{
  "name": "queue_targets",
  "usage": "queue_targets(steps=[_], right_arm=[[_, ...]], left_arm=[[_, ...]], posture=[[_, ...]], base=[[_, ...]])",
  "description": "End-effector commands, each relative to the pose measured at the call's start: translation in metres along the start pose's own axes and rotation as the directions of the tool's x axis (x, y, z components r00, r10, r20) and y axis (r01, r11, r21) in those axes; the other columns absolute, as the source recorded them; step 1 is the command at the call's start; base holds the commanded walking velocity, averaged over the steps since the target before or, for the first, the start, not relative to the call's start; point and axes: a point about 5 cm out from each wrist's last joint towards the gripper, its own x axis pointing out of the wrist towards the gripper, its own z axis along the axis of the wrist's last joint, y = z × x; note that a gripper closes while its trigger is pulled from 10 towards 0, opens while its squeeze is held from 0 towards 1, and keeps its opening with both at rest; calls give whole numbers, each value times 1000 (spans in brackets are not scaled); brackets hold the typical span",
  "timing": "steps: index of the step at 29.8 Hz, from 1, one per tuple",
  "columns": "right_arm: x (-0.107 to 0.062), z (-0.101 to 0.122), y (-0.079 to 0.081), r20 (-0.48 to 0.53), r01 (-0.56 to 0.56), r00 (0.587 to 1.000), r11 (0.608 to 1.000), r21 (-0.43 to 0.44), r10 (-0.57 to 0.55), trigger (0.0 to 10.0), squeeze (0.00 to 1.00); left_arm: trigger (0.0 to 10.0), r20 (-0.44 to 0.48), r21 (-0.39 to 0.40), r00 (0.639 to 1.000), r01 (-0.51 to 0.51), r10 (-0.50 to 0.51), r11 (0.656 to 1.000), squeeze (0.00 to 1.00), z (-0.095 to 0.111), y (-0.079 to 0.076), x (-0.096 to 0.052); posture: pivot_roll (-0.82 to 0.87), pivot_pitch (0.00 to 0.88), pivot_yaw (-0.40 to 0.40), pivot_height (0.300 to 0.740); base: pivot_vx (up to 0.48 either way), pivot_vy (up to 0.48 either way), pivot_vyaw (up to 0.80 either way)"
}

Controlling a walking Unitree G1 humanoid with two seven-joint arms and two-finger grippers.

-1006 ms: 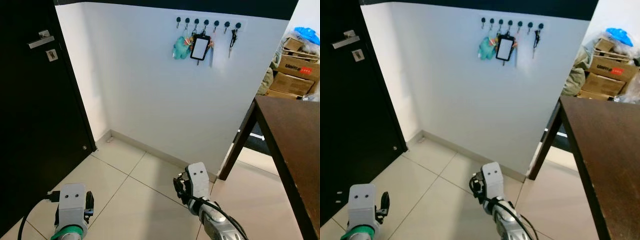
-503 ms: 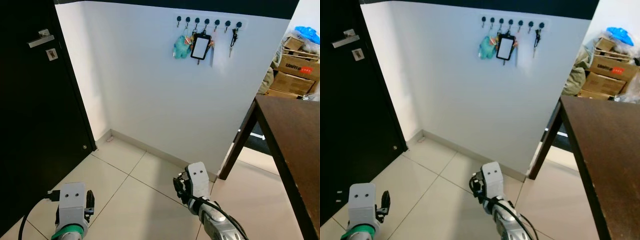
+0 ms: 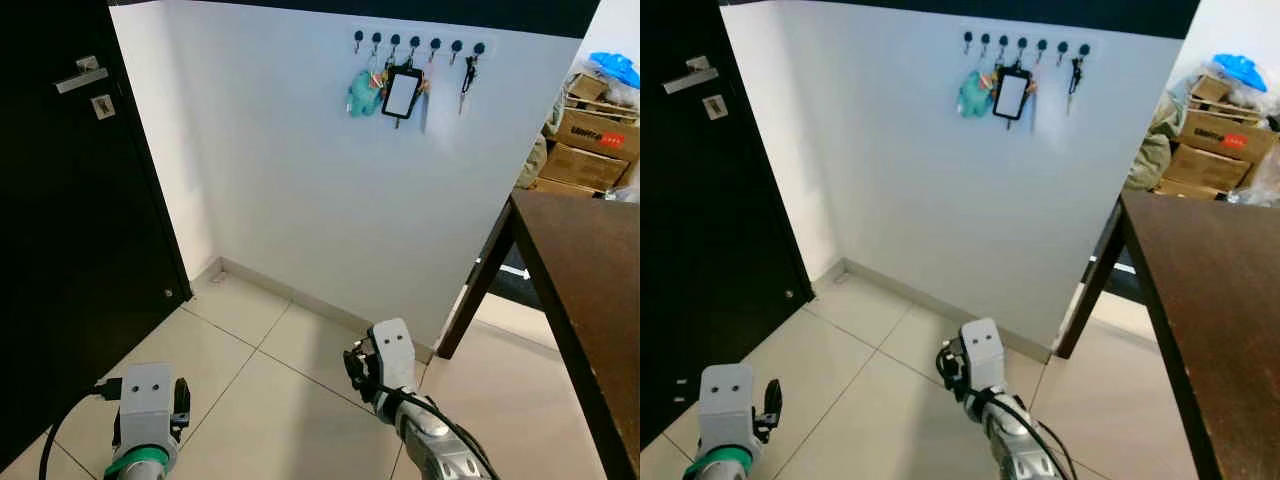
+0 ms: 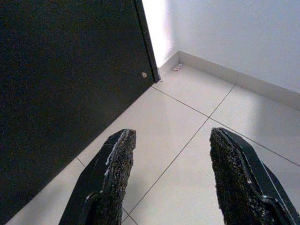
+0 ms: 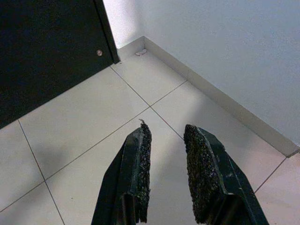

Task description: Hang keys on a hook

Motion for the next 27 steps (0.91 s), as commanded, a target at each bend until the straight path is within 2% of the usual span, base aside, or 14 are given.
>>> queue_targets(steps=[1, 27], right_arm=[[0, -4, 2, -17, -6, 1000, 1000, 5, 6, 10000, 0], [1, -4, 2, -17, -10, 1000, 1000, 18, 10, 10000, 0]], left_arm=[[10000, -19, -3, 1000, -10, 9, 1000, 0, -5, 2, -1], [10000, -16, -15, 1000, -14, 13, 1000, 0, -5, 4, 0]], posture=[[-151, 80, 71, 740], [-157, 88, 73, 740]], base=[[0, 0, 0], [0, 0, 0]])
